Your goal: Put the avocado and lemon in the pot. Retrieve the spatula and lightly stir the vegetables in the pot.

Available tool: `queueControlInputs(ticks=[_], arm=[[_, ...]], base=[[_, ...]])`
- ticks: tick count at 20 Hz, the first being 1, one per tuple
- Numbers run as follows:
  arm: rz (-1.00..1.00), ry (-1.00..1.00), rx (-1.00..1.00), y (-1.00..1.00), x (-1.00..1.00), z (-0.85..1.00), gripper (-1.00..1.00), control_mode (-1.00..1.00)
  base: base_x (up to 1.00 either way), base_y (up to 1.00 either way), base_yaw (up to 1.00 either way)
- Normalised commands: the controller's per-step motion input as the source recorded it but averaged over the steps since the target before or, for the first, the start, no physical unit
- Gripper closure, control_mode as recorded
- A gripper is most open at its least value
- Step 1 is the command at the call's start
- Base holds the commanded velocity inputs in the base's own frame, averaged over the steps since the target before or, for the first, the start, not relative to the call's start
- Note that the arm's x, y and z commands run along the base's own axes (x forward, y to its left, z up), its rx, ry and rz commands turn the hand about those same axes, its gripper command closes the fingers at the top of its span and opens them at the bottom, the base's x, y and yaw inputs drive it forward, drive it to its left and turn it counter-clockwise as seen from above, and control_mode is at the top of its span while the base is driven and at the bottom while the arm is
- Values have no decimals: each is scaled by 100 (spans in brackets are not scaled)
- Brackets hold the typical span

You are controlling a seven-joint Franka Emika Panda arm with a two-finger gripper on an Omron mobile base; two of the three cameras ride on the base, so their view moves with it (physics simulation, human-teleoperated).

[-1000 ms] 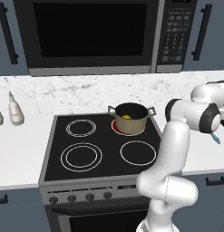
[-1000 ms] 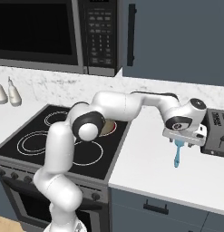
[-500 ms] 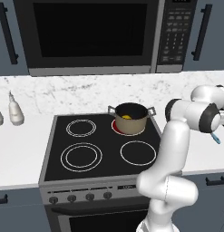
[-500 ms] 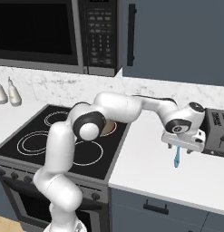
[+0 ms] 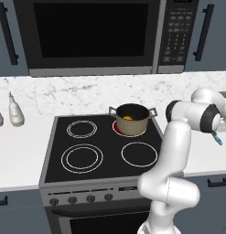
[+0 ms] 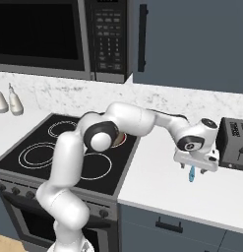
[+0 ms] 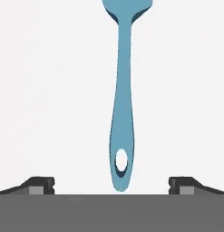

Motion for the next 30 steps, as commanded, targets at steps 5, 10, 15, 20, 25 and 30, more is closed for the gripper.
queueControlInputs(ticks=[5,10,15,20,25,30], arm=[[4,3,0,-10,28,-19,-100,-100],[4,7,1,-20,12,-26,-100,-100],[0,5,0,-7,-3,-20,-100,-100],[0,1,0,0,0,-15,-100,-100],[0,1,0,0,0,-17,-100,-100],[0,1,0,14,0,-18,100,-100]], base=[[0,0,0],[0,0,0],[0,0,0],[0,0,0],[0,0,0],[0,0,0]])
